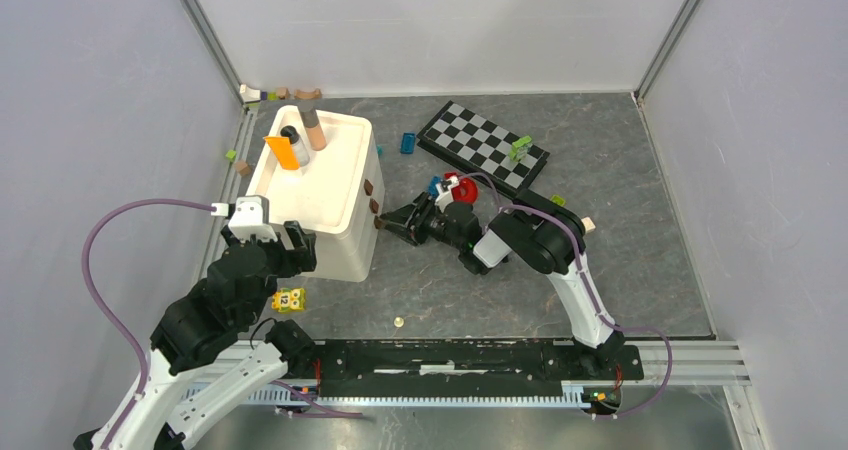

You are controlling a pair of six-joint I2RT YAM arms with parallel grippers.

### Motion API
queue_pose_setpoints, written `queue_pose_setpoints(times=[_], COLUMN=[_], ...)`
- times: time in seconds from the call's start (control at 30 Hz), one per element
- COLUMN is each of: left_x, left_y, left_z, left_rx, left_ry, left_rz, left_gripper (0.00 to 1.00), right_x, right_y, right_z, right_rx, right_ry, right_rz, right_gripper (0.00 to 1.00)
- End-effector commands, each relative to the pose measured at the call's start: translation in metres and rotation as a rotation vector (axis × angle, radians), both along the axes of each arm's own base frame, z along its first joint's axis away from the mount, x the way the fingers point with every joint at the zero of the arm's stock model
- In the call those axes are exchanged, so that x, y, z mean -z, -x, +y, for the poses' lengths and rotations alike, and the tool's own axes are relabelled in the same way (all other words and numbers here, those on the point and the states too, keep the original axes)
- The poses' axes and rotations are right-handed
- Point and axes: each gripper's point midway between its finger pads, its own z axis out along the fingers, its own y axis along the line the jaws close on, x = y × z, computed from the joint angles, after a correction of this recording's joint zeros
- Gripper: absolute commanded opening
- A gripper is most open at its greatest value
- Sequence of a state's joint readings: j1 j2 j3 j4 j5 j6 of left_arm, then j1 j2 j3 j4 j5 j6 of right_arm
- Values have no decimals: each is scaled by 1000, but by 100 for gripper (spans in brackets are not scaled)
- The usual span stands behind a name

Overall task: Organize the makeup
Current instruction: Open the drawer in the storage box.

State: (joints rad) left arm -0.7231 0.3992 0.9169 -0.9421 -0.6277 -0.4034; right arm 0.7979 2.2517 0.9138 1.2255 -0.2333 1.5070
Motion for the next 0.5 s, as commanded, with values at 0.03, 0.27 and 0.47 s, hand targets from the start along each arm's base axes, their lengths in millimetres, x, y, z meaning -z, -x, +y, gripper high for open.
queue_pose_setpoints(times=[0.03, 0.27, 0.47], left_x=[-6, -7, -7], left_y=[-4, -4, -3], left_z=[0, 0, 0], left_rx=[-21, -21, -21], left_ry=[28, 29, 31], left_rz=[-27, -28, -31], left_gripper=[85, 85, 85], right_x=[37, 31, 25], right_y=[-3, -10, -13], right_z=[-16, -6, 5], right_rx=[76, 64, 37], right_ry=[110, 94, 64], right_rz=[114, 90, 77], right_gripper=[57, 57, 55])
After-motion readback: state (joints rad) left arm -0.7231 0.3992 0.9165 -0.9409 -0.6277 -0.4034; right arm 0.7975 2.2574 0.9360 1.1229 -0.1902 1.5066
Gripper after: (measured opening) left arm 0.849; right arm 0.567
